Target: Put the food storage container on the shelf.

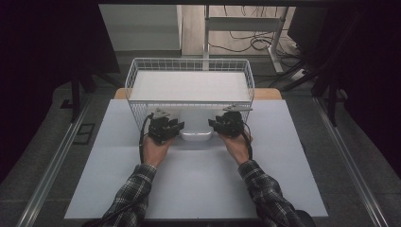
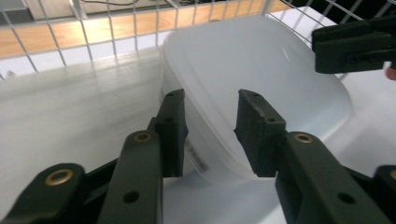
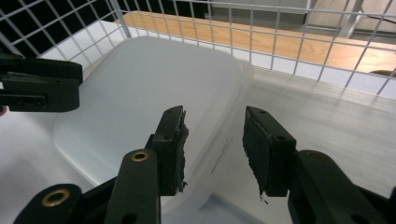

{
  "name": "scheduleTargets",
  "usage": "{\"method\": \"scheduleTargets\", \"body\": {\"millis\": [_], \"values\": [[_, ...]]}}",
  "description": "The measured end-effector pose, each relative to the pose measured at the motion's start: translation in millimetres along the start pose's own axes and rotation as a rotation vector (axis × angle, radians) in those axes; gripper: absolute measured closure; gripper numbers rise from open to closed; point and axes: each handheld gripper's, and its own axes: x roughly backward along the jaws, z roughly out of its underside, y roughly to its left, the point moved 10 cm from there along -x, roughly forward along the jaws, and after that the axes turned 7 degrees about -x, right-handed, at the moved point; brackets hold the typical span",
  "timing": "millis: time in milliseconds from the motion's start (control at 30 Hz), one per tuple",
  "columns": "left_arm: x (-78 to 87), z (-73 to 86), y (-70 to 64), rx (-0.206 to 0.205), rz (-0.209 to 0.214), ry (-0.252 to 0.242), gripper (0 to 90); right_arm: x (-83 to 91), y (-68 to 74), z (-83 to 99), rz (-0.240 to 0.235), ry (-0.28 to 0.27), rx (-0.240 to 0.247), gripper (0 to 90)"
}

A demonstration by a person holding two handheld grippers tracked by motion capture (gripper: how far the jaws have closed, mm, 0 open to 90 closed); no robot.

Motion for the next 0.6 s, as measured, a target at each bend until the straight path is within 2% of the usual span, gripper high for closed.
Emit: {"method": "scheduleTargets", "body": {"millis": [67,133,267,333,400,500,600], "values": [[0.7,-3.4,0.4,-0.002,-0.002,-0.008,60.4,0.7,0.1,-0.9,-0.001,0.001,0.003,60.0],[5.3,-5.1,-0.6,-0.014,0.006,-0.013,55.6,5.2,1.3,-3.9,-0.019,-0.01,0.018,63.1],[16.2,-3.9,-8.6,-0.035,0.025,-0.027,45.6,18.2,4.9,-4.2,-0.057,-0.014,0.024,74.3],[23.7,-0.4,-15.2,-0.051,0.049,-0.04,38.1,25.7,10.1,-0.3,-0.081,-0.008,0.042,82.3],[32.0,5.5,-22.2,-0.059,0.076,-0.05,31.5,32.4,17.3,6.1,-0.111,0.002,0.069,87.7],[43.9,18.5,-31.7,-0.075,0.114,-0.054,23.1,38.5,30.3,17.9,-0.154,0.019,0.099,88.5],[56.3,34.9,-39.7,-0.068,0.14,-0.05,18.4,39.3,45.2,31.0,-0.195,0.042,0.124,88.6]]}}
